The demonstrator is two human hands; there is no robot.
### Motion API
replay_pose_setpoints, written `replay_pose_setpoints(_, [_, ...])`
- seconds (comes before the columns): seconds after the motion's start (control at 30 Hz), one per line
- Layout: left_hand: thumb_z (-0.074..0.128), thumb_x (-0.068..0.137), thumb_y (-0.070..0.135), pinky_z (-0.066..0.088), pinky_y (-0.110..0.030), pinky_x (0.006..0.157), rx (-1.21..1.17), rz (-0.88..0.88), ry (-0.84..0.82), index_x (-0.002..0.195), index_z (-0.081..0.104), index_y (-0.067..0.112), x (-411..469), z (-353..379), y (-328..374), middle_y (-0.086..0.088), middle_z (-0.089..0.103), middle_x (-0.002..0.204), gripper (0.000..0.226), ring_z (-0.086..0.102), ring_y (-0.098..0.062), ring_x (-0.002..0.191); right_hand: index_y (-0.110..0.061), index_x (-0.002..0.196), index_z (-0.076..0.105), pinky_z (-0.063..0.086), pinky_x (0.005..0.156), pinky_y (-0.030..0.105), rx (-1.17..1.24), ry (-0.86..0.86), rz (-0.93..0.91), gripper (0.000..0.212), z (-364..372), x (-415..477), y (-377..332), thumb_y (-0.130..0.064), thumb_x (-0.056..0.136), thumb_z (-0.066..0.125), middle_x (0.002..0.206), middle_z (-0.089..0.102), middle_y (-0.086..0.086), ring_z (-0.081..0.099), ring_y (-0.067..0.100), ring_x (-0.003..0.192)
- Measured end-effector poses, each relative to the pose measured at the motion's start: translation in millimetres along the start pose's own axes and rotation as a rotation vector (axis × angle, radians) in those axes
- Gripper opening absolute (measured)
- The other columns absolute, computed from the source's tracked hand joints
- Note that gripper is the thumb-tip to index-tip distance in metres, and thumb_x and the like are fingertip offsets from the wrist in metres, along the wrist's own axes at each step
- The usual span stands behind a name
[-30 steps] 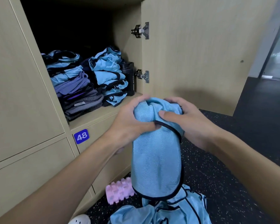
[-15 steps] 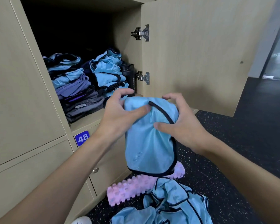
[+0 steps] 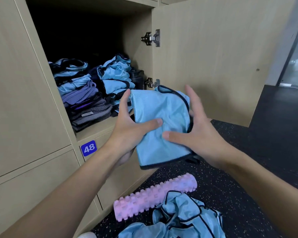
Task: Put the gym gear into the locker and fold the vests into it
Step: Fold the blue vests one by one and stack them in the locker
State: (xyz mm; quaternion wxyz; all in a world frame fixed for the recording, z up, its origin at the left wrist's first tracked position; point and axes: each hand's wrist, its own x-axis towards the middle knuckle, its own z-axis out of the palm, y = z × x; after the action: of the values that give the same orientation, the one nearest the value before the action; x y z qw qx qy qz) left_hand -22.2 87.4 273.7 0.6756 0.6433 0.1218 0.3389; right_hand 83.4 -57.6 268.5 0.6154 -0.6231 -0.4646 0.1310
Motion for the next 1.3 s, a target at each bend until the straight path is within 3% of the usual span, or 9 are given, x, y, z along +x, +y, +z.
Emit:
replay_pose_setpoints(0.1, [0.080,0.075,-0.006,0.058,-0.052,0.088,-0.021,-0.027,-0.034,0.147,0.028,0.046,0,-2,4,0.001,0.064,0.129,0.103,0.071,-0.021,0.105,-0.046,0.144,0.034,0.042,0.091,0.003,-0.125,-0.071,0.002,0.094,-1,-1,-3,-0.011,0.073,0.085,0.136,0.043,-0.031,0.046,-0.020,0.118])
replay_pose_setpoints(0.27, [0.088,0.070,0.003,0.056,-0.041,0.095,0.178,0.041,-0.231,0.146,0.016,0.060,-4,-11,11,0.017,0.050,0.142,0.119,0.063,-0.010,0.118,-0.032,0.149,0.034,0.051,0.095,0.019,-0.147,-0.026,0.105,0.098,-3,1,-9,-0.012,0.070,0.088,0.129,0.054,-0.021,0.059,-0.005,0.112])
replay_pose_setpoints(0.43, [0.089,0.067,0.001,0.048,-0.018,0.098,0.455,0.127,-0.405,0.151,0.018,0.047,-4,-24,17,0.031,0.044,0.136,0.120,0.051,0.007,0.124,-0.026,0.145,0.041,0.055,0.095,0.035,-0.146,0.008,0.156,0.092,-3,2,-11,-0.011,0.068,0.089,0.121,0.064,-0.009,0.066,0.007,0.106])
replay_pose_setpoints(0.7, [0.093,0.061,0.020,0.044,-0.015,0.087,0.807,0.286,-0.212,0.122,0.052,0.041,-2,-31,22,0.018,0.053,0.117,0.076,0.050,0.006,0.106,-0.016,0.120,0.065,0.059,0.086,0.044,0.006,-0.068,0.150,0.052,0,5,-11,0.007,0.075,0.078,0.105,0.075,0.007,0.072,0.028,0.096])
replay_pose_setpoints(0.83, [0.092,0.052,0.038,0.025,0.000,0.095,0.897,0.383,-0.091,0.101,0.057,0.050,-2,-37,19,0.010,0.030,0.130,0.061,0.033,0.007,0.119,-0.014,0.113,0.070,0.057,0.091,0.048,0.049,-0.085,0.148,0.042,0,8,-11,0.007,0.077,0.076,0.102,0.075,0.012,0.071,0.034,0.096])
replay_pose_setpoints(0.9, [0.085,0.052,0.040,0.029,-0.012,0.106,0.883,0.398,-0.097,0.102,0.064,0.038,-4,-41,22,0.019,0.035,0.139,0.054,0.033,0.002,0.131,-0.011,0.108,0.071,0.056,0.090,0.050,0.039,-0.106,0.140,0.036,1,11,-13,0.004,0.076,0.078,0.100,0.075,0.014,0.070,0.038,0.095])
replay_pose_setpoints(1.0, [0.083,0.057,0.032,0.053,-0.034,0.089,0.735,0.305,-0.059,0.098,0.066,0.028,-4,-46,28,0.016,0.067,0.101,0.044,0.062,-0.005,0.100,-0.015,0.102,0.072,0.057,0.085,0.042,0.029,-0.106,0.083,0.035,6,26,-16,-0.006,0.070,0.084,0.097,0.075,0.004,0.072,0.026,0.088])
replay_pose_setpoints(1.1, [0.089,0.062,0.016,0.055,-0.027,0.079,0.622,0.302,0.044,0.095,0.068,0.024,10,-49,31,0.013,0.070,0.091,0.039,0.066,-0.005,0.088,-0.029,0.098,0.069,0.057,0.073,0.024,0.069,-0.133,0.072,0.046,6,54,-15,-0.027,0.056,0.086,0.084,0.070,-0.020,0.069,0.005,0.081])
replay_pose_setpoints(1.3, [0.084,0.075,0.012,0.055,-0.014,0.071,0.372,0.141,0.116,0.110,0.067,0.023,56,-72,29,0.013,0.075,0.100,0.040,0.071,-0.002,0.091,-0.030,0.126,0.049,0.058,0.083,0.028,0.215,-0.269,0.082,0.071,22,116,1,-0.010,0.069,0.086,0.116,0.070,-0.004,0.070,0.013,0.104])
